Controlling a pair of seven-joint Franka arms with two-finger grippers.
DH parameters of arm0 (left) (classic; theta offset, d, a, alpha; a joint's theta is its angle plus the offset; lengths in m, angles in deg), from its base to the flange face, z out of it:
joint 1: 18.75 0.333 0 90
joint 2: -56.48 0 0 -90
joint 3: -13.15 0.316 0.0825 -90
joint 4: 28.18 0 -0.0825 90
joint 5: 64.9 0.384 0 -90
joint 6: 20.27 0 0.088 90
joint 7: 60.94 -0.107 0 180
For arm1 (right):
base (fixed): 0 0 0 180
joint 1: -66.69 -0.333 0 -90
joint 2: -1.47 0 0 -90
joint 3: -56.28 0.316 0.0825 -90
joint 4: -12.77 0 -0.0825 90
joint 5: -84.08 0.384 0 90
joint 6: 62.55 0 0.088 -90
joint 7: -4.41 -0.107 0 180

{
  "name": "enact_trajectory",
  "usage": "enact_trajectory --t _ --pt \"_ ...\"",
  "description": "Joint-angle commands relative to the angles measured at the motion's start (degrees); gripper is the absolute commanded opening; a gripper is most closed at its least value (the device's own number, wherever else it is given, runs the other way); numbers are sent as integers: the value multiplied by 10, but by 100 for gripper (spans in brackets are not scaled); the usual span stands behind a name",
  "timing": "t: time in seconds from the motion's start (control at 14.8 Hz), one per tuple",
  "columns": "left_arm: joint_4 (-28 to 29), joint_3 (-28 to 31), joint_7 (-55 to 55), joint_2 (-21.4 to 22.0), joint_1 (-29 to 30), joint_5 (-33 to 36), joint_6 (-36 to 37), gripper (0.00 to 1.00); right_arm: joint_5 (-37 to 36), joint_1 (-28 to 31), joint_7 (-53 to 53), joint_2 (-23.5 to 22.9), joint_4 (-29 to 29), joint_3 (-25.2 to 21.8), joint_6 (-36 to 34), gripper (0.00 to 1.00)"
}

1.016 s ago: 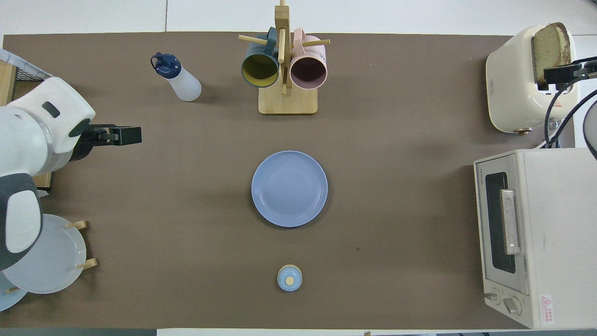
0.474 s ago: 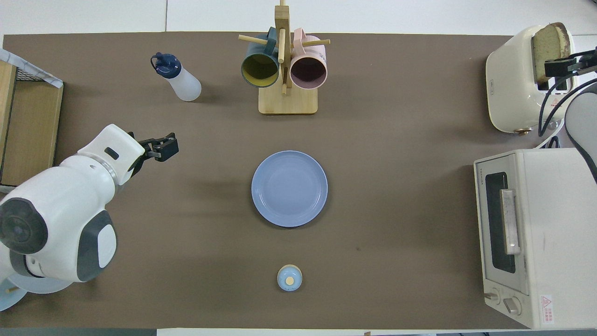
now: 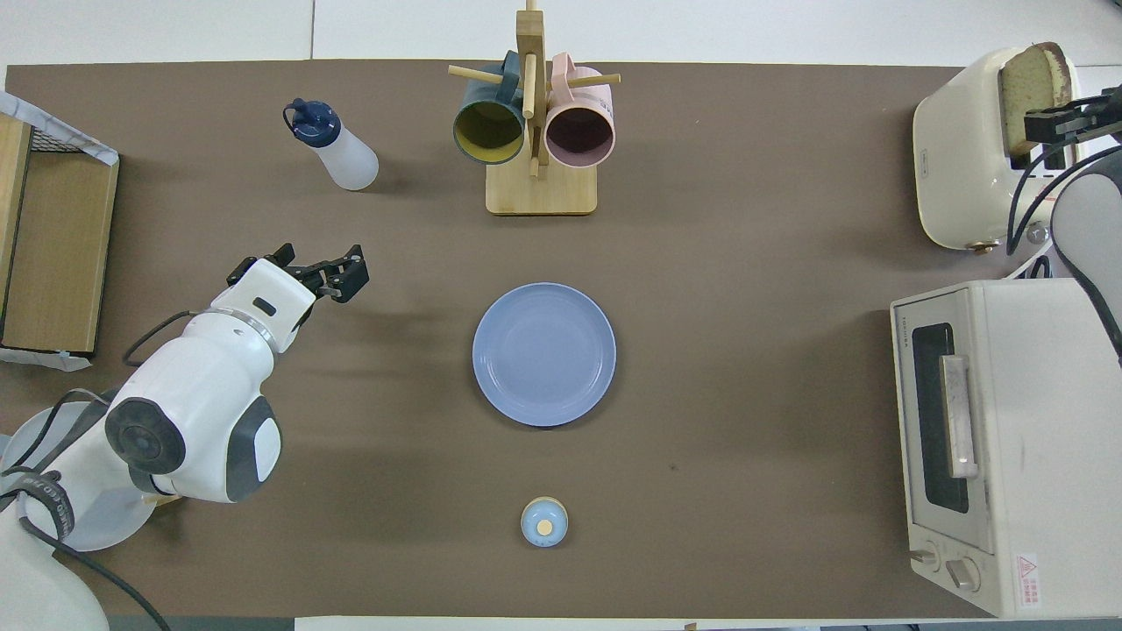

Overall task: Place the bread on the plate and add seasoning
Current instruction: 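Reach the left gripper toward the white shaker bottle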

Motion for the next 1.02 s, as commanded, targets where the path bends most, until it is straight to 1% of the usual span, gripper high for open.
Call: enact_trajectory --t 0.0,0.14,0.2,0.27,0.47,0.54,0.61,0.68,0.75,0.81,0.95 --pt "-50 7 1 -49 -16 -8 -19 100 -5 5 11 -9 -7 5 25 75" --pt "-92 10 0 -80 -16 -9 -21 100 -5 4 12 -17 -13 6 28 74" --pt "-115 11 -2 -100 -16 -8 -21 100 -5 4 12 -17 -13 6 29 68" --pt "-123 13 -2 -113 -20 -8 -22 100 -5 4 12 -18 -13 6 30 61" --pt "-136 41 -3 -132 -38 -8 -36 100 -6 1 14 -18 -14 6 30 55" --pt "-151 60 -4 -139 -56 -8 -36 100 -10 1 25 -19 -14 6 30 51" --pt "-164 90 -4 -154 -80 -8 -36 100 -10 1 34 -18 -15 6 30 43" --pt "-175 123 -3 -169 -110 -8 -36 100 -11 1 38 -19 -15 6 29 32" --pt "-185 158 -3 -182 -139 -8 -41 100 -12 1 43 -18 -15 6 26 15" --pt "-192 181 -2 -190 -160 -8 -43 100 -15 0 43 -17 -16 6 23 0" --pt "-205 186 -1 -193 -165 -14 -42 100 -28 0 46 -18 -20 6 18 0"
